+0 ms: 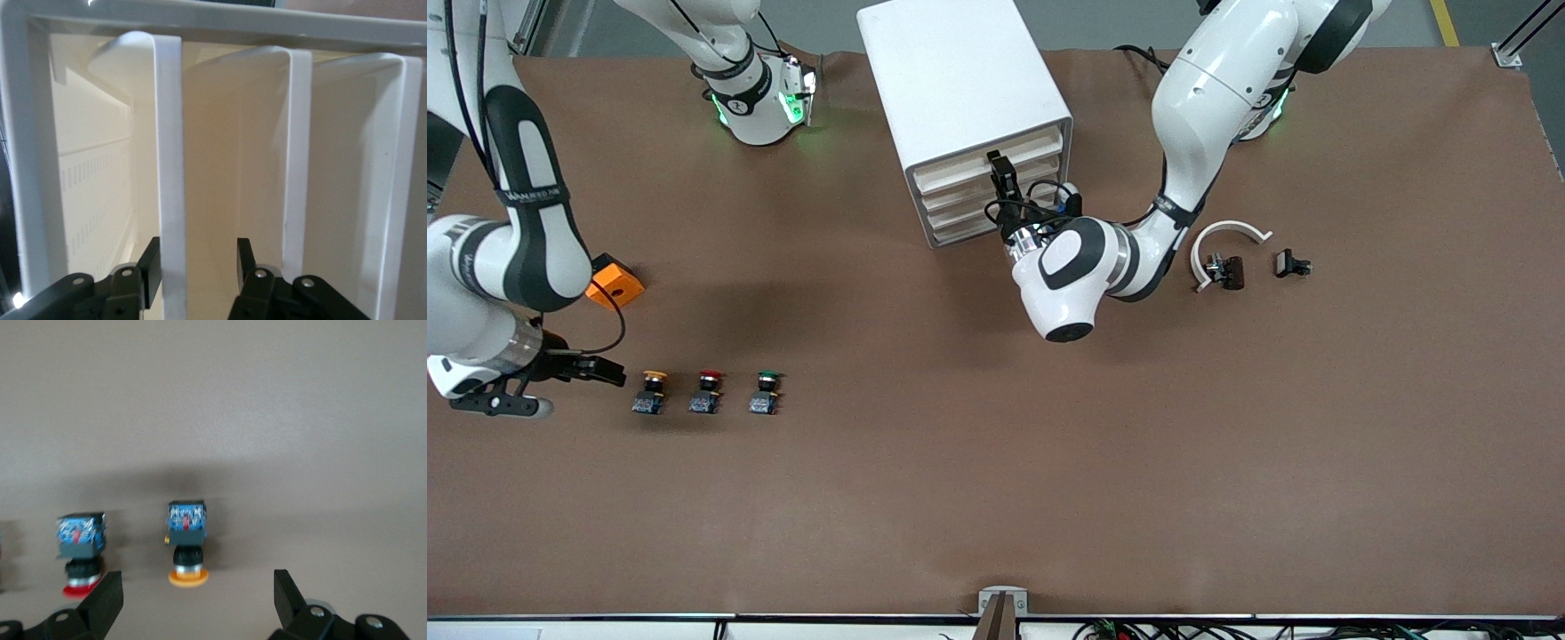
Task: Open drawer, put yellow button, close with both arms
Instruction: 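Pull the drawer open with the left gripper while the right gripper grasps the yellow button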
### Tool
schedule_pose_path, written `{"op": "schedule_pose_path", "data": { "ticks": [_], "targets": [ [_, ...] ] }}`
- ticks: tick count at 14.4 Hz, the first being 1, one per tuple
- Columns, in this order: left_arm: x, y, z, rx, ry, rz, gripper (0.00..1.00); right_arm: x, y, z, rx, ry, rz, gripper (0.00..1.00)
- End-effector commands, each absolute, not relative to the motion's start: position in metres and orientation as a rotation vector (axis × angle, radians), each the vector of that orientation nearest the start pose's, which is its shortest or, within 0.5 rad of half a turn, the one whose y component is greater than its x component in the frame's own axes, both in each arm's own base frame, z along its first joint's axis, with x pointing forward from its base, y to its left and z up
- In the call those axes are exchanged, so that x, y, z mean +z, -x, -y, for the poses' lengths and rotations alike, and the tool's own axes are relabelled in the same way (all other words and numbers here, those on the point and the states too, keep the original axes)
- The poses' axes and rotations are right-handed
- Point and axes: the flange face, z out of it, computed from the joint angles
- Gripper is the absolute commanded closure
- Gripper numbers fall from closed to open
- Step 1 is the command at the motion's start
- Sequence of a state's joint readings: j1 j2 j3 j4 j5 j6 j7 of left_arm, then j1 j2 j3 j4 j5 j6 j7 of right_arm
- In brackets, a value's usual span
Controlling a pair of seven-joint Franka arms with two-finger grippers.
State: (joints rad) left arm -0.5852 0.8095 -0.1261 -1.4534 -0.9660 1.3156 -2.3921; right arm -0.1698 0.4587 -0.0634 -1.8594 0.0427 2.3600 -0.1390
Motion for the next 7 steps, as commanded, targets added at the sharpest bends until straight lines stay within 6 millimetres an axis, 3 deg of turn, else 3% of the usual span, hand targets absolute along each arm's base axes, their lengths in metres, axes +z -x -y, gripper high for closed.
{"op": "schedule_pose_path", "data": {
  "ticks": [1, 4, 7],
  "targets": [
    [0.225, -0.426, 0.484, 1.286, 1.071, 1.608, 0.84, 0.241, -0.636, 0.140, -0.096, 3.091, -0.300, 0.00],
    [0.220, -0.428, 0.481, 1.282, 1.058, 1.617, 1.00, 0.213, -0.640, 0.136, -0.128, 3.091, -0.326, 0.00],
    [0.217, -0.433, 0.476, 1.276, 1.056, 1.628, 1.00, 0.202, -0.640, 0.129, -0.109, 3.081, -0.351, 0.00]
  ]
}}
